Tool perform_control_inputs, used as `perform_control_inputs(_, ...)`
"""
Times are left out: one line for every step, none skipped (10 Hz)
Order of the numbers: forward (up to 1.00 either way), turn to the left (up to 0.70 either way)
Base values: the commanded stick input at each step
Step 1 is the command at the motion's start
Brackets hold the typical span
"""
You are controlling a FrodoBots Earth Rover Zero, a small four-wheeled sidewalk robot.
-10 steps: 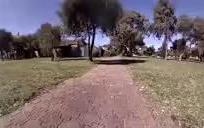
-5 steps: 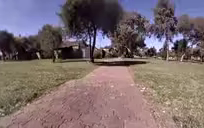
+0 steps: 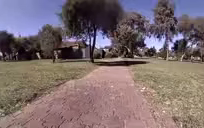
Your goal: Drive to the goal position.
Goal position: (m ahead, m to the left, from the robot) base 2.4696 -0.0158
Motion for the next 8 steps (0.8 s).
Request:
perform_control_inputs(0.70, 0.00)
perform_control_inputs(0.70, 0.00)
perform_control_inputs(0.70, 0.00)
perform_control_inputs(0.70, 0.00)
perform_control_inputs(0.70, 0.00)
perform_control_inputs(0.70, 0.00)
perform_control_inputs(0.70, 0.00)
perform_control_inputs(0.70, 0.00)
